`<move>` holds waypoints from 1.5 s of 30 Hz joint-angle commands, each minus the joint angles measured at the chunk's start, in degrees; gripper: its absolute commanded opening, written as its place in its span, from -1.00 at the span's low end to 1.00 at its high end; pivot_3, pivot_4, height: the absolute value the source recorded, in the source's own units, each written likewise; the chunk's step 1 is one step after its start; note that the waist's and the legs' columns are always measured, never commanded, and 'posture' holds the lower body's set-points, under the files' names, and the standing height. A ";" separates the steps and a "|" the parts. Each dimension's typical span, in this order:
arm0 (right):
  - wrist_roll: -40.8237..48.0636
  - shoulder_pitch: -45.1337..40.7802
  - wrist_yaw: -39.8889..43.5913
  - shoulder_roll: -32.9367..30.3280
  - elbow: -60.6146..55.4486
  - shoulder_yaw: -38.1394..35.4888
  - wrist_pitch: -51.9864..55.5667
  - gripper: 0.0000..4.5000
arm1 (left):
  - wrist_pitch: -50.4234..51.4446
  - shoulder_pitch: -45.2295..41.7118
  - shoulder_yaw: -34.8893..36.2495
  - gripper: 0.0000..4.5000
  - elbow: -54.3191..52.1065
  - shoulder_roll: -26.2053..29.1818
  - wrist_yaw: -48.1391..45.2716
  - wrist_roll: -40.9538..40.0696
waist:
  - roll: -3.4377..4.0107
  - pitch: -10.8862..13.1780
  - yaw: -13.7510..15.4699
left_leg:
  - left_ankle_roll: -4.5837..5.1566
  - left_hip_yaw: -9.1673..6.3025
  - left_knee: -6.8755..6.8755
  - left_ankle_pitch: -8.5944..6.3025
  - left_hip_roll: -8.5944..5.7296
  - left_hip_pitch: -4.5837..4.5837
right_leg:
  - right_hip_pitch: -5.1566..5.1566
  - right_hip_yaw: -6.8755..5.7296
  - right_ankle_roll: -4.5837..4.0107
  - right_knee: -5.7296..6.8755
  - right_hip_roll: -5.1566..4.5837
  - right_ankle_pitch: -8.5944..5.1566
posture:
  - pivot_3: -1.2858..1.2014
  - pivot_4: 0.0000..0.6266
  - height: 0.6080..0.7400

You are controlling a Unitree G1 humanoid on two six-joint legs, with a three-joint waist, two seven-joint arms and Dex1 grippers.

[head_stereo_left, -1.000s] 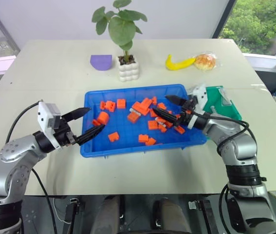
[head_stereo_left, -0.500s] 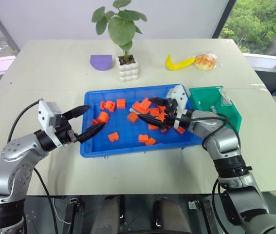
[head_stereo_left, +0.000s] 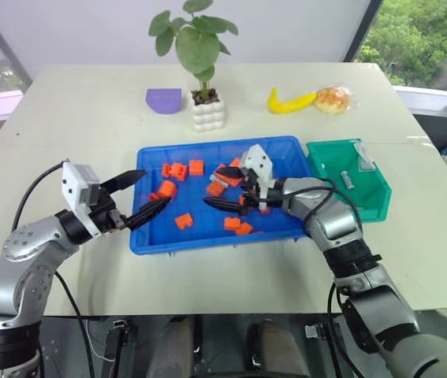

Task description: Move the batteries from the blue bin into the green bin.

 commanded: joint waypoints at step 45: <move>-1.99 -2.12 6.68 1.02 -4.54 3.56 8.69 -0.03 | -1.55 0.39 1.16 1.00 -2.53 0.25 0.89 -0.17 | 0.00 0.00 -0.09 | -0.01 -0.01 -0.02 -0.01 0.00 0.00 | -0.02 0.00 0.00 0.01 0.00 0.00 | 0.03 -0.52 0.99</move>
